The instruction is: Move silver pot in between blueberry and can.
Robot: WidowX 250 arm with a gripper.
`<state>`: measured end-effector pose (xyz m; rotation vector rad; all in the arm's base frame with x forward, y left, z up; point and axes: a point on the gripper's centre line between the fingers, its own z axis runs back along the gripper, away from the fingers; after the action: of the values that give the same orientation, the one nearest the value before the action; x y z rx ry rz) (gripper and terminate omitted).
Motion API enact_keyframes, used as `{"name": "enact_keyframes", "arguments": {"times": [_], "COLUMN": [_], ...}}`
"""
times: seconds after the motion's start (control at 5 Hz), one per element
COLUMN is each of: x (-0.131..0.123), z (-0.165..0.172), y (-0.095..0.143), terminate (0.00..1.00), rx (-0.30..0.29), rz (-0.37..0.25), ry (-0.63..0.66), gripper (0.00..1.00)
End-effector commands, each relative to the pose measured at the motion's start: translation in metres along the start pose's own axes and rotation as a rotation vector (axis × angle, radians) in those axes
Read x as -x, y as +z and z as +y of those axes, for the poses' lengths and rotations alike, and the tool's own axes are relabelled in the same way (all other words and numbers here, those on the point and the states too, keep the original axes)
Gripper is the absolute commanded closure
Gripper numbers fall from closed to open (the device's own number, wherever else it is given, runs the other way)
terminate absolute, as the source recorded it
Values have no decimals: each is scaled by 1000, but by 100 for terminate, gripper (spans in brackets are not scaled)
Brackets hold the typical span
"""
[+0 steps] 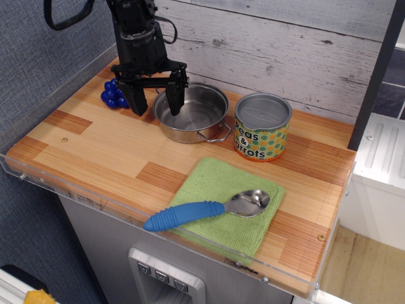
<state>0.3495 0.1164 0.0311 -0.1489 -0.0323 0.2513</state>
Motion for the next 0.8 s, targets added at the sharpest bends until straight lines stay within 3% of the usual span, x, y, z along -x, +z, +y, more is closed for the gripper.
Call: {"name": "enact_keyframes", "arguments": {"times": [0.0,0.2,0.6], "x": [10,23,58], "z": [-6,-1,29], "y": [61,85,114], "terminate": [0,0,0], "rx": [-109,-185,-248], "rz": [-62,-23,26], "ry": [33,77,104], "gripper": [0,0,0]}}
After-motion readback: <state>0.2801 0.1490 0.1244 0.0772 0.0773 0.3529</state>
